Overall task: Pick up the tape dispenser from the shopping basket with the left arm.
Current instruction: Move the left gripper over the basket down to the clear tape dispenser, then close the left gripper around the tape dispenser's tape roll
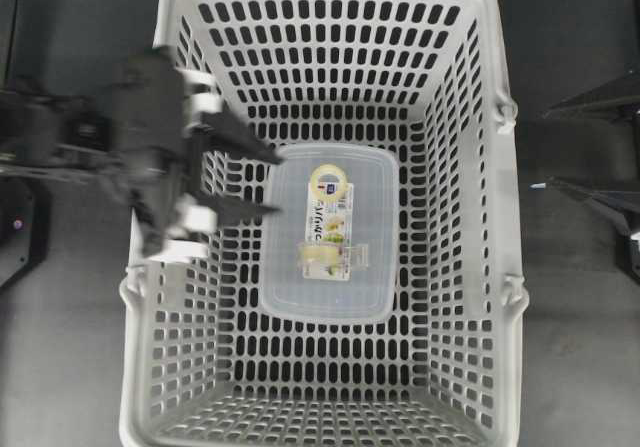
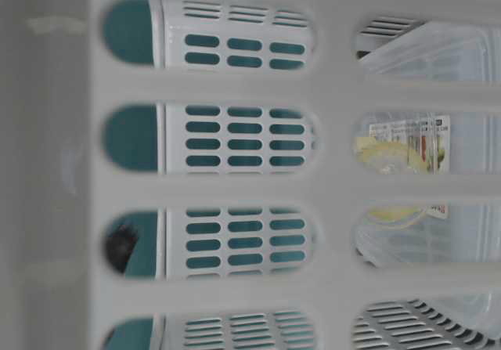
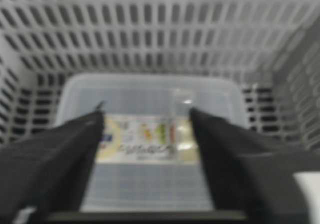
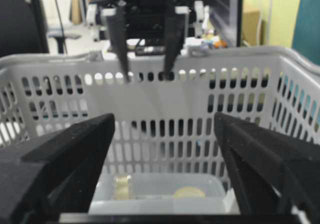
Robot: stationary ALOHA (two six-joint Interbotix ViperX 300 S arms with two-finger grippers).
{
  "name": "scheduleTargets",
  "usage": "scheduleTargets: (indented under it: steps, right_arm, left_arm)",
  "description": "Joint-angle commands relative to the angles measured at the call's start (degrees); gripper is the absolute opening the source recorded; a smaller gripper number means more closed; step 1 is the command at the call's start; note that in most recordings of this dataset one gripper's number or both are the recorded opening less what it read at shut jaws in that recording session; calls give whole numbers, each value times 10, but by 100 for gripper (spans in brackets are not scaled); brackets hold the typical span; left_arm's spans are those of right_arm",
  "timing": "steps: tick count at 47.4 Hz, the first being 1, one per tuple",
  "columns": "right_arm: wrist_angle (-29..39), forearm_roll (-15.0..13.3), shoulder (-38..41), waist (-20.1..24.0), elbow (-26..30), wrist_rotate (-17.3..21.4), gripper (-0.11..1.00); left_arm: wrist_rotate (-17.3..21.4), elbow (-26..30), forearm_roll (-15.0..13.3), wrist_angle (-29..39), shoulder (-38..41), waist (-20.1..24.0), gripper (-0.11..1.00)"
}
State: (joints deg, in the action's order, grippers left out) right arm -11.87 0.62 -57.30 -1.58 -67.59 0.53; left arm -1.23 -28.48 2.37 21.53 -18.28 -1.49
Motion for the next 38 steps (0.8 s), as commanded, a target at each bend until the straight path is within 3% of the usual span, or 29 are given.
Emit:
scheduleTargets:
  steps: [1, 4, 14, 29, 38]
  right_arm:
    - [7, 1, 3, -1, 12, 0, 76]
    - [8, 2, 2, -1, 11, 0, 76]
    - [11, 2, -5, -2, 12, 0, 76]
    - [11, 2, -11, -1, 11, 0, 76]
    - [11, 2, -11, -1, 11, -1, 76]
  left_arm:
    - [4, 64, 2, 61, 48, -7, 78]
    - [6, 98, 1, 112, 88, -14, 88]
    - [4, 168, 2, 210, 183, -34, 86]
    - [-12, 185, 2, 217, 256, -49, 85]
    - [-61, 179, 2, 222, 266, -44, 78]
